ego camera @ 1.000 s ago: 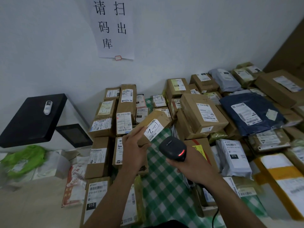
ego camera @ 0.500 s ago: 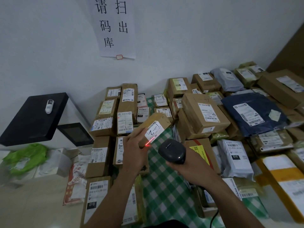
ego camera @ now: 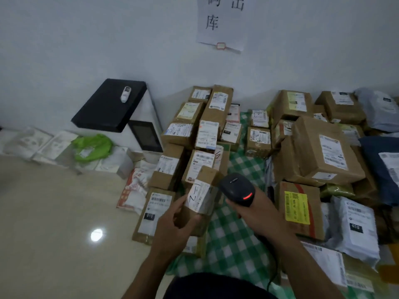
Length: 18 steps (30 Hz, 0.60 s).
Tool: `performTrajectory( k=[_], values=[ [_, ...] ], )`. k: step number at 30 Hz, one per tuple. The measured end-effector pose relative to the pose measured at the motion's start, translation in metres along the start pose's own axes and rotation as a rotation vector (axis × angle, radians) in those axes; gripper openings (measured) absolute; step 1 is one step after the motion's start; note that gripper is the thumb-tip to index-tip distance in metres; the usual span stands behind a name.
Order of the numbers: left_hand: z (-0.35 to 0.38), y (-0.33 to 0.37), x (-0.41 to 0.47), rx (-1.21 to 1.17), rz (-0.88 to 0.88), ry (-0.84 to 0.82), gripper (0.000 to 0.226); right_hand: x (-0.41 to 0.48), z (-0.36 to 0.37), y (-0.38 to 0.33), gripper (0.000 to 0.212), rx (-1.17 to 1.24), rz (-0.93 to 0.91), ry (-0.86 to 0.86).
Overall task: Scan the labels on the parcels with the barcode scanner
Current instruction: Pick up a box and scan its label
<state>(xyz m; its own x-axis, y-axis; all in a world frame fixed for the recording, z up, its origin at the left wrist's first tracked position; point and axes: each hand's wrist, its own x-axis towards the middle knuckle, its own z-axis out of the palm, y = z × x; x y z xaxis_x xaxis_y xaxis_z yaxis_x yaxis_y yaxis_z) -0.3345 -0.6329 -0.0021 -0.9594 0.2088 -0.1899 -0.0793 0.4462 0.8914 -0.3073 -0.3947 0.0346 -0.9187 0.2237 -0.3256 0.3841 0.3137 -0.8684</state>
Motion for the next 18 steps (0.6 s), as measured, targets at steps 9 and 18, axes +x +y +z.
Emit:
performTrajectory(
  k=[9,18],
  values=[
    [-0.010,-0.048,-0.030,-0.025,-0.141,-0.083,0.053,0.010,0.025,-0.001,0.020,-0.089,-0.031,-0.133],
    [0.017,-0.046,-0.007,0.333,-0.200,-0.056,0.069,0.009,0.017,0.008,0.017,-0.040,0.029,-0.116]
  ],
)
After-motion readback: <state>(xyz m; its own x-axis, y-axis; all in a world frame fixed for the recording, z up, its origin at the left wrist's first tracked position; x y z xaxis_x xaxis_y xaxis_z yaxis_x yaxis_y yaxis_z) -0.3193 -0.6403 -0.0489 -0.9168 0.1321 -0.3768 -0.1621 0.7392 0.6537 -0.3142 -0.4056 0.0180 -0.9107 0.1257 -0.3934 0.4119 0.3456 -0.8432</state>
